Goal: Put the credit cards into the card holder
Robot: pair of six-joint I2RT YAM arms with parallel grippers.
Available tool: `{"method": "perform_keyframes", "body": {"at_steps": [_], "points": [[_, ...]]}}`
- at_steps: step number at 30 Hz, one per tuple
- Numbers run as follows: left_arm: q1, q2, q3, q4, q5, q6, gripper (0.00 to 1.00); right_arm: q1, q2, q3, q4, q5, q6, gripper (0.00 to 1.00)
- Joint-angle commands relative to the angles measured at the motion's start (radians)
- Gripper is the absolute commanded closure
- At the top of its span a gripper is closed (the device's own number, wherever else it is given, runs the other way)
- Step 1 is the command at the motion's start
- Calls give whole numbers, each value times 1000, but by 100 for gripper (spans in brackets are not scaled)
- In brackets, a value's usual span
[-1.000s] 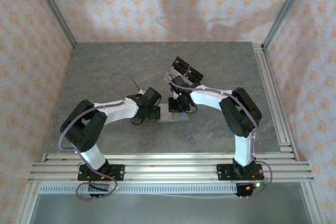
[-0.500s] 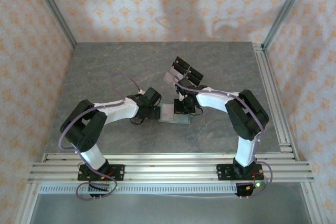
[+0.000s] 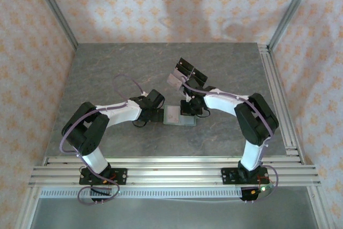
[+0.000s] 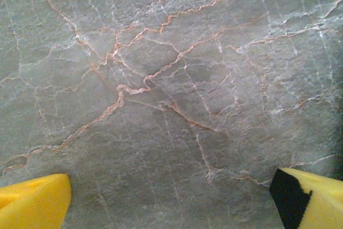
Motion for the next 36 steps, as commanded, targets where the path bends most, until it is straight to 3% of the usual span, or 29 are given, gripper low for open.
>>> {"method": "perform_keyframes", "body": {"at_steps": [1, 21, 36], "points": [[0, 22, -25, 15, 6, -1, 2, 25, -25, 48, -33, 9, -12, 100], [0, 35, -23, 18, 12, 3, 2, 45, 71, 44, 10, 26, 8, 100], [0, 38, -24, 21, 17, 6, 2, 44, -2, 8, 14, 41, 17, 100]]}}
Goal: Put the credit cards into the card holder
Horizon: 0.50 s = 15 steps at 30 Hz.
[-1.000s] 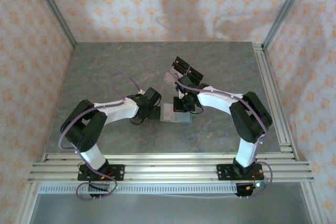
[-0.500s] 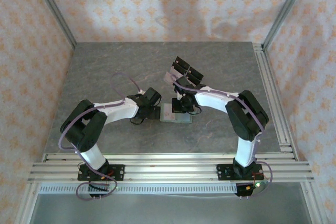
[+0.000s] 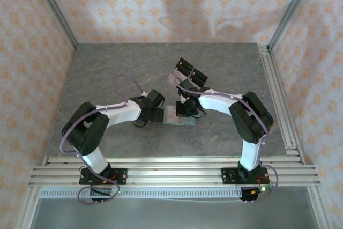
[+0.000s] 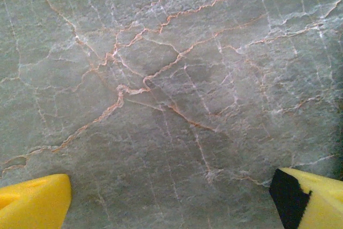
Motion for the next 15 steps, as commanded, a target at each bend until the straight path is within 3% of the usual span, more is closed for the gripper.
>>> {"method": "perform_keyframes", "body": {"at_steps": [1, 15], "points": [[0, 40, -22, 16, 15, 5, 2, -1, -59, -24, -5, 38, 13, 100], [0, 46, -19, 19, 18, 6, 2, -2, -40, -48, -4, 42, 15, 100]]}}
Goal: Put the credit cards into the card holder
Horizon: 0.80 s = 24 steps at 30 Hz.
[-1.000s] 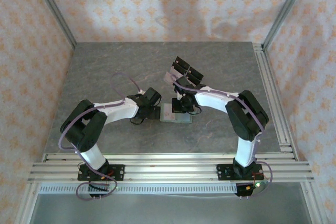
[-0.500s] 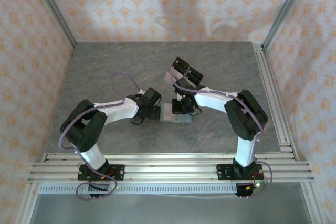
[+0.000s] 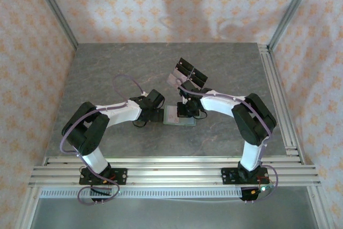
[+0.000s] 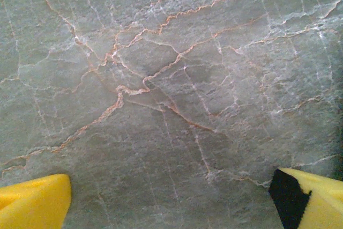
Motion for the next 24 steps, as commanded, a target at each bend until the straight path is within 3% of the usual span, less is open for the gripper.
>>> {"method": "perform_keyframes", "body": {"at_steps": [1, 24], "points": [[0, 45, -18, 18, 18, 5, 2, -2, -4, -15, -5, 30, 10, 100], [0, 60, -20, 29, 35, 5, 3, 1, 84, 69, 8, -31, 7, 100]]}}
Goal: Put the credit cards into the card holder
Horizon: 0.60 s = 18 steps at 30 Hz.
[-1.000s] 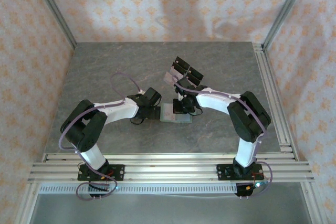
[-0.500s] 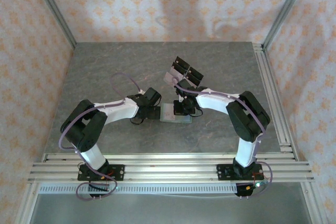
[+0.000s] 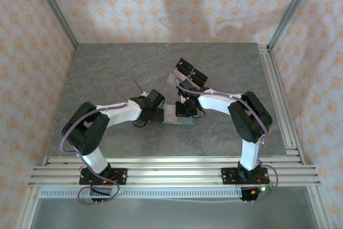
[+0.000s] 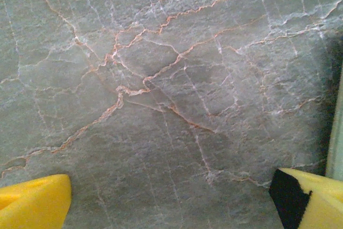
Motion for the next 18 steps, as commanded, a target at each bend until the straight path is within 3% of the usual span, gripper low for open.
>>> {"method": "perform_keyframes", "body": {"at_steps": [1, 18], "points": [[0, 59, -21, 29, 35, 5, 3, 3, 30, 26, 7, -7, 5, 100], [-16, 71, -19, 38, 54, 2, 4, 31, 62, 72, 42, -79, 3, 100]]}}
